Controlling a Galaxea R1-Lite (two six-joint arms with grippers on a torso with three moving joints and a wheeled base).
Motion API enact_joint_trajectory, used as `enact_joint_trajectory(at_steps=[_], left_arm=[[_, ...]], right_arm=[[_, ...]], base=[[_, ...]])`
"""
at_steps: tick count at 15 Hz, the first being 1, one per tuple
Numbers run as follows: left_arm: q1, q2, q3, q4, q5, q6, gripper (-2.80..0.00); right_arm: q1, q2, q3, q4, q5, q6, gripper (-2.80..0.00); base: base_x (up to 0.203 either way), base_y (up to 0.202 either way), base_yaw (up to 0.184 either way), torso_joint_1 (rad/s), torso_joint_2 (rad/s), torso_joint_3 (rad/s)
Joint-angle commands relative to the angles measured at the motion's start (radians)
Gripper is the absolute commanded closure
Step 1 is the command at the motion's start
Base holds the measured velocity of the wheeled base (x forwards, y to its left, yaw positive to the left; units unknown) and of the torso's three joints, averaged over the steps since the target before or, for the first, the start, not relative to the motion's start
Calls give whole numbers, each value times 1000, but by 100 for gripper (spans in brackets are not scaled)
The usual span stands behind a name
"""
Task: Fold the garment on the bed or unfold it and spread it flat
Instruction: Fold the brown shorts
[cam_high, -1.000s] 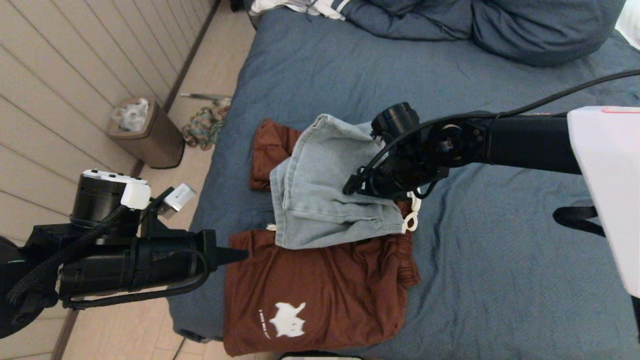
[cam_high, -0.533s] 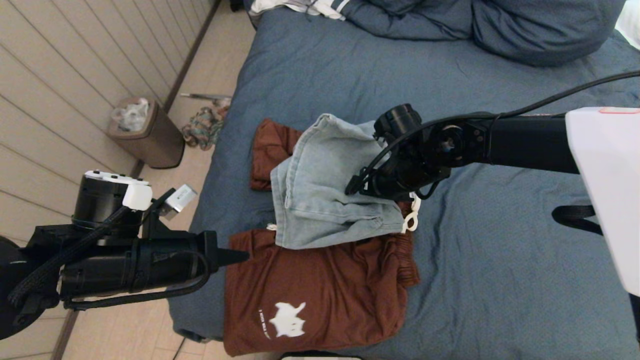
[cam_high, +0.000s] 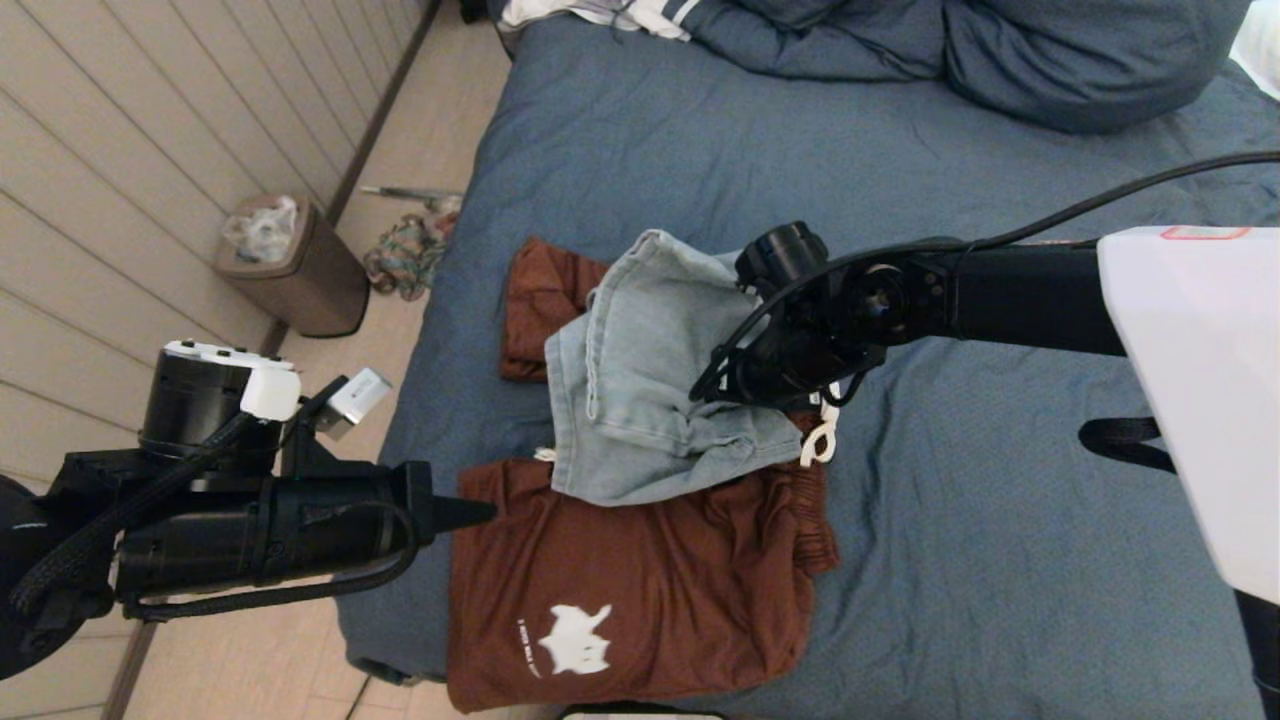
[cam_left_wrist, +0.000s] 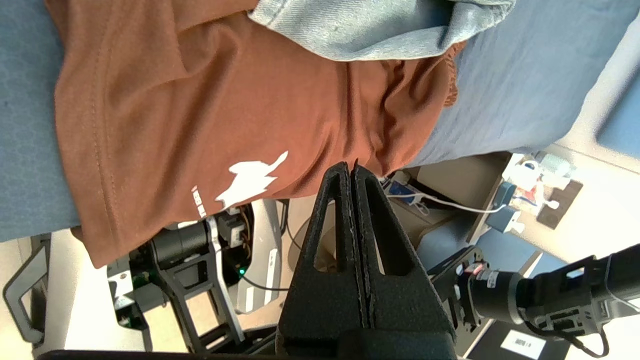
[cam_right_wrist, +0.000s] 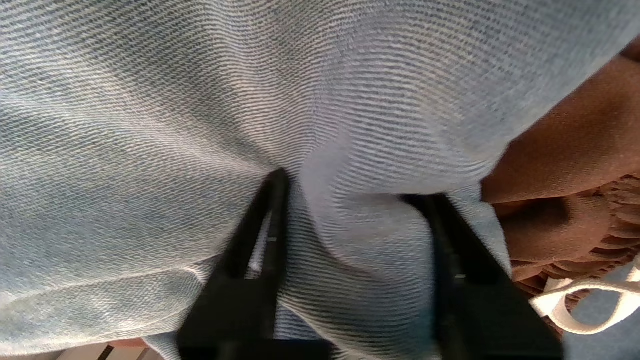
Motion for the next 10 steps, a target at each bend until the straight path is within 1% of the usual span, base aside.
enact_joint_trajectory(at_steps=[1,6,8,10], left_arm=[[0,-2,1,-2,-2,-3,0],[0,-2,2,-2,-2,-2,0],[0,0,2,-2,-4,-2,0],[0,0,2,-2,-4,-2,0]], right_arm=[[0,6,4,7,0,3,0],[-23,-54,-1,3,-2,-6,0],[-61,-100,-2,5,-3,-12,0],[-120,-139,1,10,-3,-25,0]], base=[[0,0,0,0,0,0],[0,0,0,0,0,0],[0,0,0,0,0,0],[0,0,0,0,0,0]])
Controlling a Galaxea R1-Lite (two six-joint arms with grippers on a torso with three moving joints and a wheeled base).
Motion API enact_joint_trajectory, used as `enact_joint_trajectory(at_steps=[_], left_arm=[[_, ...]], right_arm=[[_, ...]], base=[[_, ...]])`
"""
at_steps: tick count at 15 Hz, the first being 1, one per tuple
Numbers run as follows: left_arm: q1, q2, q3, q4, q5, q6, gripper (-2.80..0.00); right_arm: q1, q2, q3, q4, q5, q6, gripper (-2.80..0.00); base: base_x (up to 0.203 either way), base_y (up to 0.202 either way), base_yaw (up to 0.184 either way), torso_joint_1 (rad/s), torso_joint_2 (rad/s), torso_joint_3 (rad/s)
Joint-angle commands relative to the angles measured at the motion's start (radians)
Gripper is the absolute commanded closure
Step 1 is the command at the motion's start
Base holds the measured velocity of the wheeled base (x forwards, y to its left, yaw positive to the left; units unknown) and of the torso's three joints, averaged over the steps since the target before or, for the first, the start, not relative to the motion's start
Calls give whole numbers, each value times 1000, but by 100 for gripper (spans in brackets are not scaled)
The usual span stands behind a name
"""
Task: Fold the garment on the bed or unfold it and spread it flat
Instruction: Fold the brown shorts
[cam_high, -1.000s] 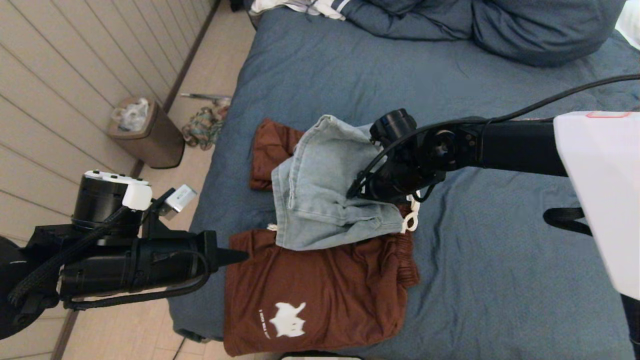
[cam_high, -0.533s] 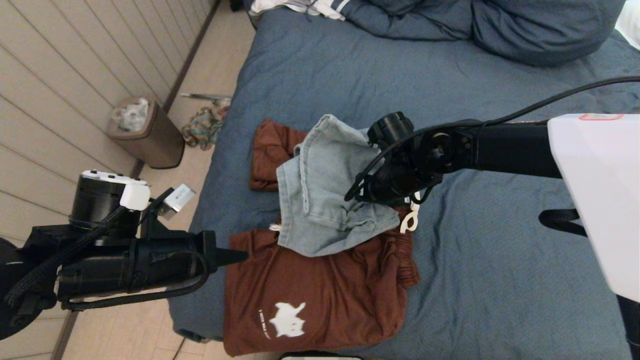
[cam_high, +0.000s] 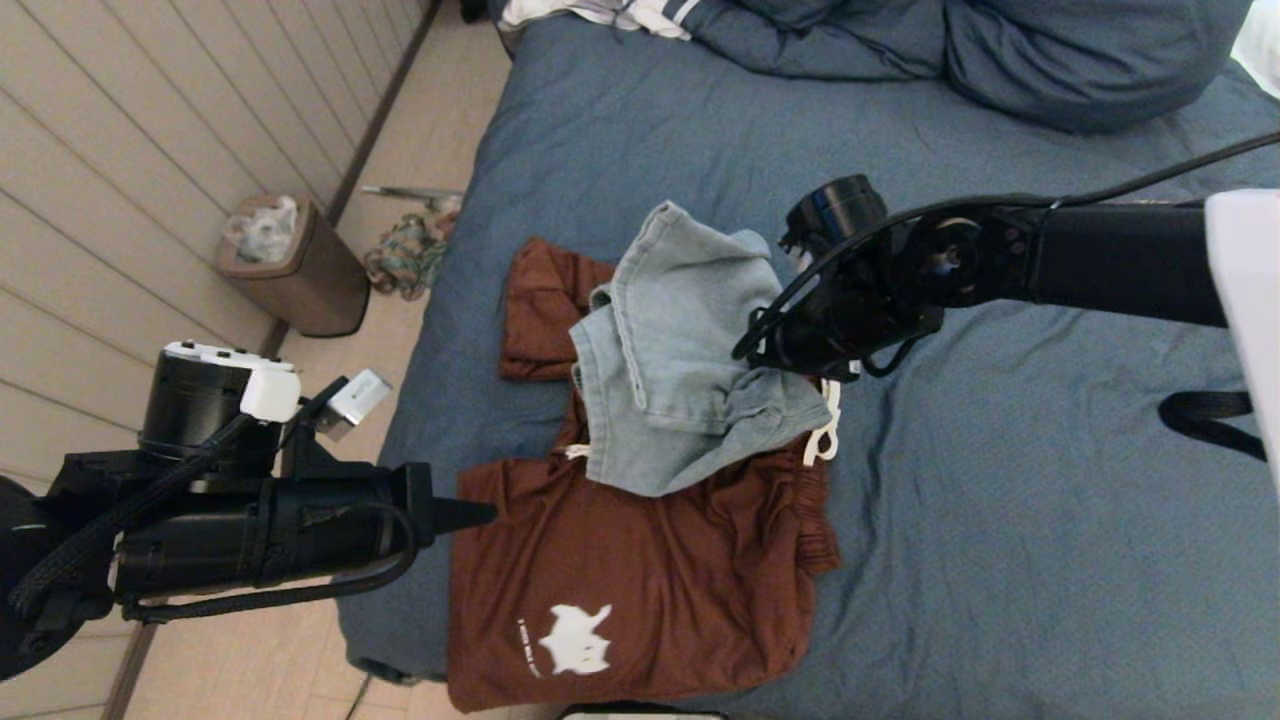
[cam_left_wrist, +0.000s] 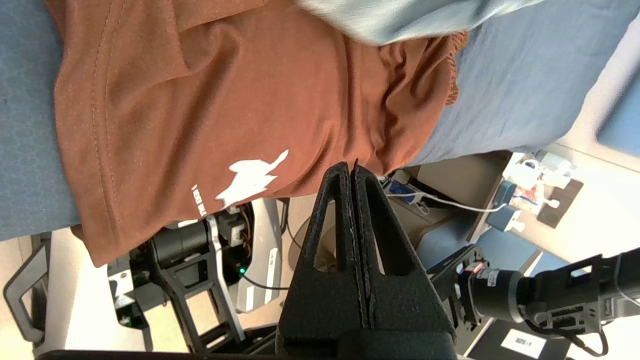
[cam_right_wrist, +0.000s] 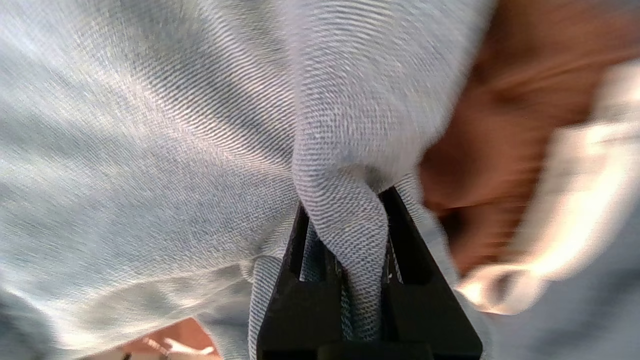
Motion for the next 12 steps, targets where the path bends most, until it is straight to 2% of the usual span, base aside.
enact_joint_trajectory(at_steps=[1,4,7,12], left_arm=[[0,3,0,-3,-2,-3,0],[0,7,0,-3,-2,-5,0],[-3,9,1,-3,-2,-5,0],[-18,11,9,-3,-2,-5,0]], right_arm=[[-74,-65,8,5,-2,-11,0],[-204,-90,17,14,2,-30,0],[-349,-108,69,13,8,-85,0],[-601,-111,76,13,68,-172,0]], base=[[0,0,0,0,0,0],[0,0,0,0,0,0],[0,0,0,0,0,0],[0,0,0,0,0,0]])
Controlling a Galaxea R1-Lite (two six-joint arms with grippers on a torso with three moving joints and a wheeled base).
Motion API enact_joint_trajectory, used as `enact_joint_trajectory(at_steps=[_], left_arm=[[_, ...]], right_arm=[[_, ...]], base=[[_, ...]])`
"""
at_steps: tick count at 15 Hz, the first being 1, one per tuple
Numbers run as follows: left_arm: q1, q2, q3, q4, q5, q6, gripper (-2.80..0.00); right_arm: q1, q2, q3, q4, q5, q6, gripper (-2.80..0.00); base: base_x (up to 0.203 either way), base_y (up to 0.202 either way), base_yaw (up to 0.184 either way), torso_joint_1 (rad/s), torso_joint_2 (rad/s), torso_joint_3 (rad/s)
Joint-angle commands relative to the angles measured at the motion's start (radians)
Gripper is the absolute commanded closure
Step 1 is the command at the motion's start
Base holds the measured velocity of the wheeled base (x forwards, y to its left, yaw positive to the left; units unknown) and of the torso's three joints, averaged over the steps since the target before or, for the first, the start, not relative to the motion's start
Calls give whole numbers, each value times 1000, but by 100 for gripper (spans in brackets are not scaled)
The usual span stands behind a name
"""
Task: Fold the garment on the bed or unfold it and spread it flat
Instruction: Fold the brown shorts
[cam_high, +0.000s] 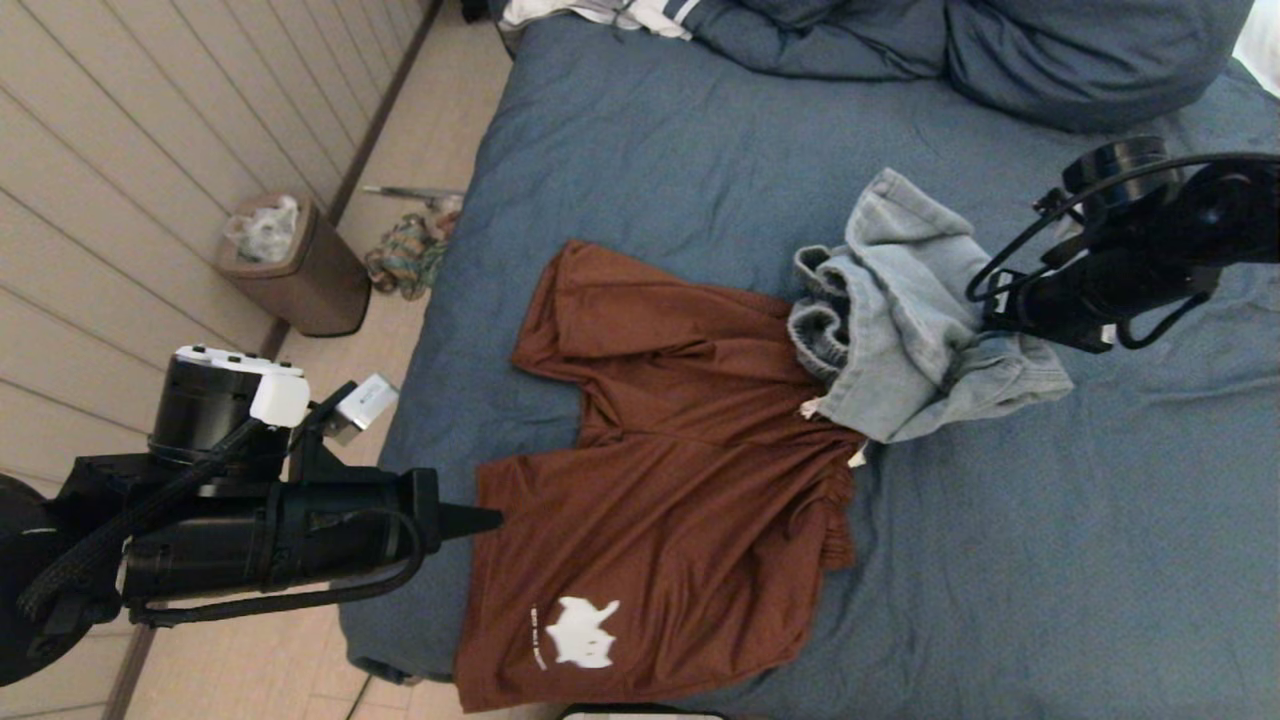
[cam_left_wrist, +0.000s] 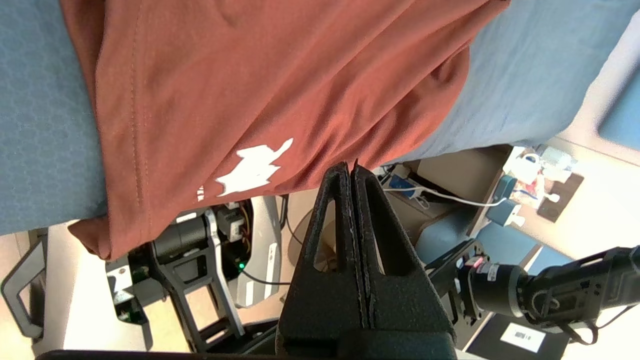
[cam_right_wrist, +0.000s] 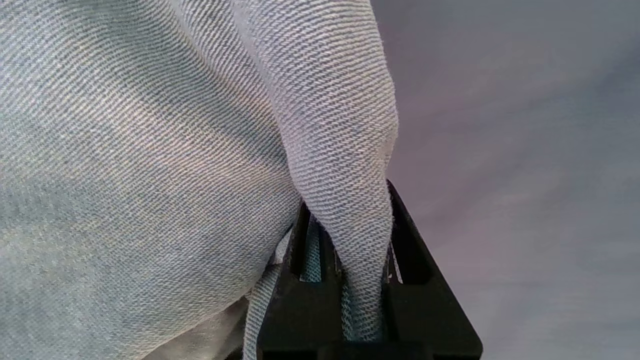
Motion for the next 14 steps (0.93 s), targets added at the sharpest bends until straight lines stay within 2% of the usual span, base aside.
enact_joint_trajectory(at_steps=[1,4,7,10,14], left_arm=[[-5,8,6,-2,-2,-4,0],[-7,17,6,-2,-1,-2,0],[-9,19,6,-2,-1,-2,0],[-9,19,6,-2,-1,-4,0],[-15,19,6,-2,-1,-4,0]], right_arm=[[-126,-2,-4,2,28,-30,0],[-249,13,-13,-4,92,-88,0],[-341,45,-23,-7,106,-130,0],[-445,95,-62,-6,160,-155,0],[-544,152,-75,-17,173,-198,0]], base=[[0,0,0,0,0,0],[0,0,0,0,0,0],[0,0,0,0,0,0],[0,0,0,0,0,0],[0,0,0,0,0,0]])
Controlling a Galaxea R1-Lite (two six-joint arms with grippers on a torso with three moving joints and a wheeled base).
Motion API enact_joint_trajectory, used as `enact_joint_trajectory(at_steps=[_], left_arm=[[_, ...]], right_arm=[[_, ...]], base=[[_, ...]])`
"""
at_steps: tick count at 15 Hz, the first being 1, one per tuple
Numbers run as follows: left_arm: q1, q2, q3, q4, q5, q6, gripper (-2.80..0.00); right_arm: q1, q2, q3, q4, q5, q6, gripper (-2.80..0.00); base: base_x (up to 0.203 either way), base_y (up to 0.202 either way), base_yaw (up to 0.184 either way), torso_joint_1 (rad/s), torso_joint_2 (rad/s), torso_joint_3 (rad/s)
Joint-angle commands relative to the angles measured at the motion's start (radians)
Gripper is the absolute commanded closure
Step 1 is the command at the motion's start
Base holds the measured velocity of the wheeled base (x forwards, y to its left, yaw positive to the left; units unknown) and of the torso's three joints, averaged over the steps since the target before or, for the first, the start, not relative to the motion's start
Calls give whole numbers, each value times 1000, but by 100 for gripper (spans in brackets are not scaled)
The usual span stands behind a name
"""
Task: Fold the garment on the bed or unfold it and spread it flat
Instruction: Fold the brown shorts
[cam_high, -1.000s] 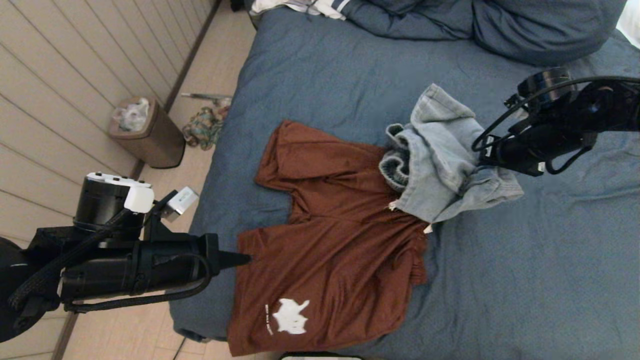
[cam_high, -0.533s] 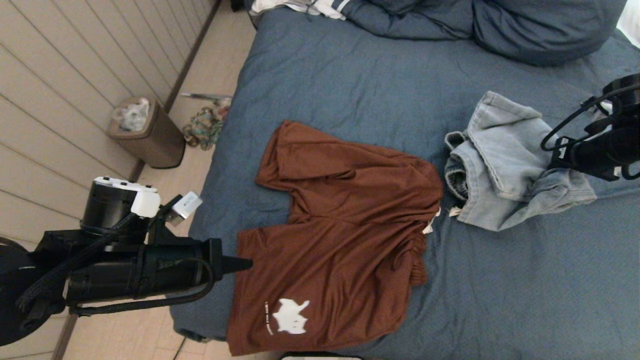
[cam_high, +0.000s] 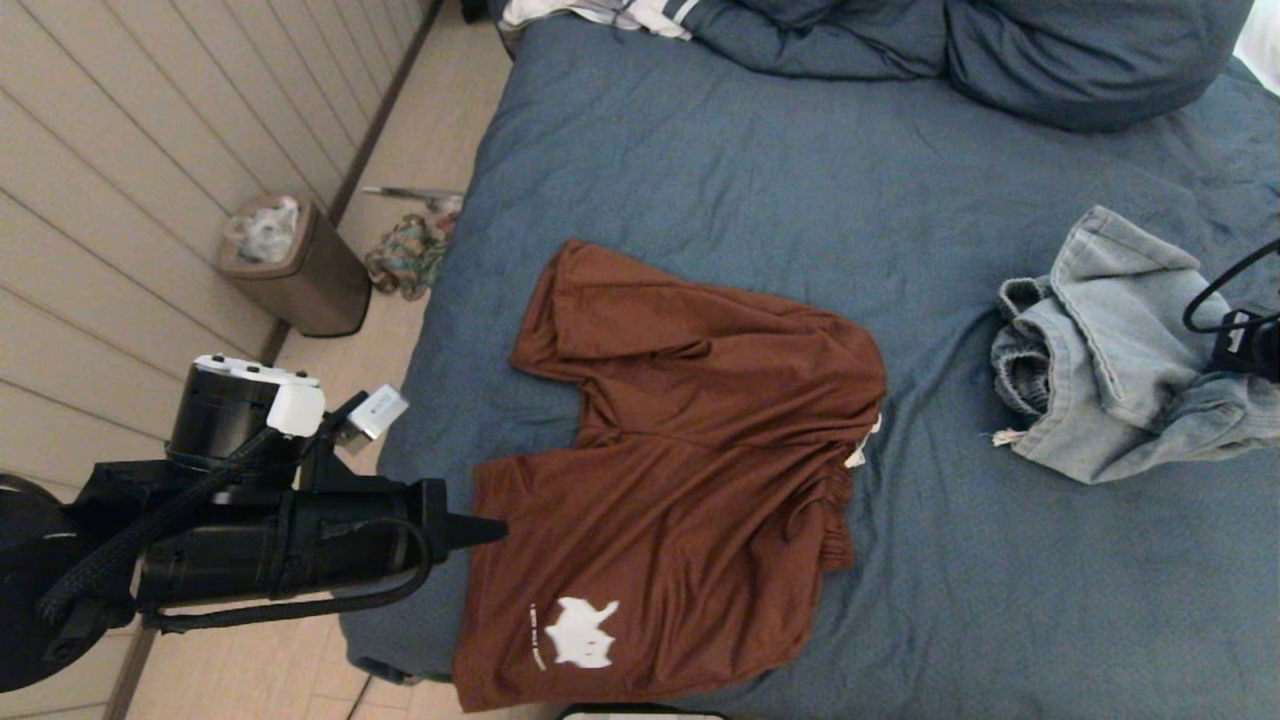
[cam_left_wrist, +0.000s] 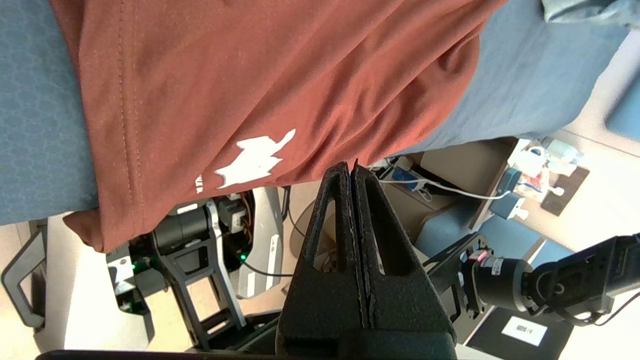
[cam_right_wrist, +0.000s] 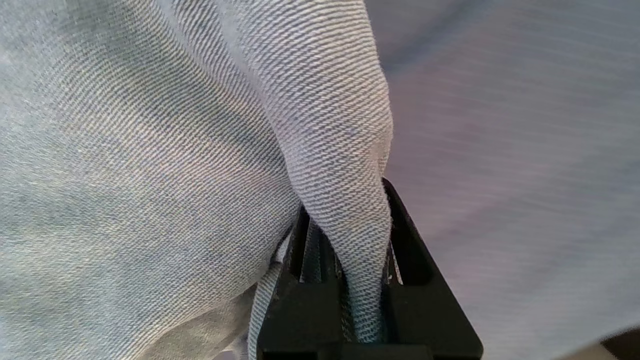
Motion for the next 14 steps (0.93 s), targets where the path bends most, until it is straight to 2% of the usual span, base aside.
enact_joint_trajectory(at_steps=[1,3,6,10,11,12,14], left_arm=[[-1,4,0,-2,-3,-3,0],[-1,6,0,-2,-3,-4,0],[-3,6,0,-2,-3,-3,0],[-9,4,0,-2,0,-3,0],[-10,3,0,-3,0,-3,0],[-9,2,0,-3,1,-3,0],[-10,2,0,-3,2,-3,0]], right_arm=[[-48,34,1,-17,28,-3,-280],[-76,22,9,-13,105,-24,-280],[-113,-47,54,-8,290,-50,-280],[-107,-196,127,72,355,-48,-280],[-99,-245,159,92,378,-49,0],[-74,-296,218,106,395,-51,0],[33,-361,299,110,395,-50,0]], base=[[0,0,0,0,0,0],[0,0,0,0,0,0],[0,0,0,0,0,0],[0,0,0,0,0,0],[0,0,0,0,0,0],[0,0,0,0,0,0],[0,0,0,0,0,0]])
